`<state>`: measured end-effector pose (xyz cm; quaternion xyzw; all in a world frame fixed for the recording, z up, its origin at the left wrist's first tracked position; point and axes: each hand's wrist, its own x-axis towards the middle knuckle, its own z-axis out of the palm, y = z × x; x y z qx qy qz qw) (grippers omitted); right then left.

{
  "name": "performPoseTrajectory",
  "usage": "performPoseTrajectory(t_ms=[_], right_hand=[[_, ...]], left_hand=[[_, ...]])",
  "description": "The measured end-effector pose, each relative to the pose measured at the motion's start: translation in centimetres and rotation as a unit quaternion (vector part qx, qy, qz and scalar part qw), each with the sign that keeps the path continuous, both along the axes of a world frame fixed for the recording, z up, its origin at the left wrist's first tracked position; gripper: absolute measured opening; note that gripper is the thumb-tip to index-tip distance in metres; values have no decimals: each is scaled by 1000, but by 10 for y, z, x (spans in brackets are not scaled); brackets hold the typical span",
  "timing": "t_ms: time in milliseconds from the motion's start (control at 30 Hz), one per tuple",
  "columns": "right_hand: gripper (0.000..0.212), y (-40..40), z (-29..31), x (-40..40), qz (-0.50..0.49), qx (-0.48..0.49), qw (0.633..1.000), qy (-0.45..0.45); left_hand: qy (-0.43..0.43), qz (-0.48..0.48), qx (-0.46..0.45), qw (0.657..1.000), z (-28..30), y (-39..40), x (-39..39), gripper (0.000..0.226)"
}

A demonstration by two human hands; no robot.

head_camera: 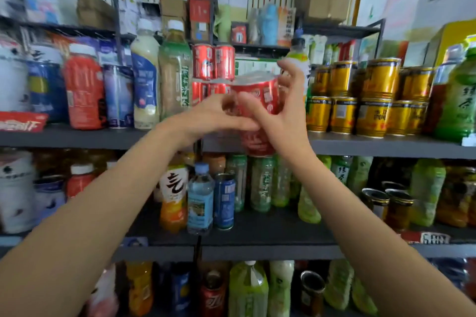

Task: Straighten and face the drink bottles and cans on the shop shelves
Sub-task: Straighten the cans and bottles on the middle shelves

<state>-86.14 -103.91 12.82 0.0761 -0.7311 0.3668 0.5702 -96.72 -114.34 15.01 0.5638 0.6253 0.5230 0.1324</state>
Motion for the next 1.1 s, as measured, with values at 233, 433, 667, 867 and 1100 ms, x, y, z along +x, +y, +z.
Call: performPoseTrajectory(t_ms=[233, 433, 667, 867, 1100], right_hand=[[55, 16, 77, -32, 86, -52, 992, -81], [31, 33, 124, -70, 173, -122, 971, -115], [48, 70, 125, -129, 176, -169, 958, -148], [55, 93, 129, -154, 176, -217, 947, -159], [66, 110, 129, -173, 132, -202, 948, -208]], left_hand=[[15, 122, 146, 982, 80, 12, -13, 43], [22, 199, 172, 965, 104, 53, -47, 50], [-19, 242, 133, 961, 101, 92, -92, 43], [-32, 249, 94, 963, 104, 116, -114, 47], [6, 279, 44, 959, 101, 130, -130, 53]])
